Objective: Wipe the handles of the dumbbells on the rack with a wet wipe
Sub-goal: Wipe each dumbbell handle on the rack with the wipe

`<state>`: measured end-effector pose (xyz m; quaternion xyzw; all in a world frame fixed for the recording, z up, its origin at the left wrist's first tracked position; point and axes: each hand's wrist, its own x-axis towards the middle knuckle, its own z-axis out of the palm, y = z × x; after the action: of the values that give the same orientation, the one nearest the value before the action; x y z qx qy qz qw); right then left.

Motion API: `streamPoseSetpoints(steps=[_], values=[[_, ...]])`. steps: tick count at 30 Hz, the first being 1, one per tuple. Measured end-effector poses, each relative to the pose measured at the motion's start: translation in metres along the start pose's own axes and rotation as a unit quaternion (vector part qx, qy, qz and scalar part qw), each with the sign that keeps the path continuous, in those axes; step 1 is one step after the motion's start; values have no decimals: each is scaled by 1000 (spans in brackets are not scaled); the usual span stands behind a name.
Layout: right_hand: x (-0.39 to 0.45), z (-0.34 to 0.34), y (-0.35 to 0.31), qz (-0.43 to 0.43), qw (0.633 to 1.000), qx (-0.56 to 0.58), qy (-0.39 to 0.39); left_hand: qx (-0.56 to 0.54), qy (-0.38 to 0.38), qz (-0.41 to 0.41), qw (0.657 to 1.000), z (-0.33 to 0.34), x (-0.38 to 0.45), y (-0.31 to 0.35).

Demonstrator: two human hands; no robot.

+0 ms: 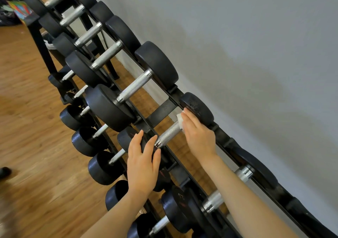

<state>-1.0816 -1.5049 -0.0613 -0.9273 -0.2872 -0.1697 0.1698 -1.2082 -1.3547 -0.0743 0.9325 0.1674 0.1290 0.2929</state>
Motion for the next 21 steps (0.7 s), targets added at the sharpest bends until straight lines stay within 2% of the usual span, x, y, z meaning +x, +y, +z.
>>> streamPoseSetpoints(steps=[6, 10, 14, 18, 21], values=[[1, 4, 2, -61, 998, -3, -6, -14, 2, 3, 1000, 0, 0, 0], [2, 4, 5, -26, 999, -19, -1, -37, 5, -12, 999, 2, 0, 1], [-4, 12, 3, -67, 998, 9, -6, -33, 8, -9, 999, 3, 0, 1], [-3, 9, 2, -1, 1000, 20, 19, -29, 11, -7, 999, 4, 0, 0], [-9, 14, -9, -47, 998, 47, -9, -29, 16, -5, 999, 6, 0, -1]])
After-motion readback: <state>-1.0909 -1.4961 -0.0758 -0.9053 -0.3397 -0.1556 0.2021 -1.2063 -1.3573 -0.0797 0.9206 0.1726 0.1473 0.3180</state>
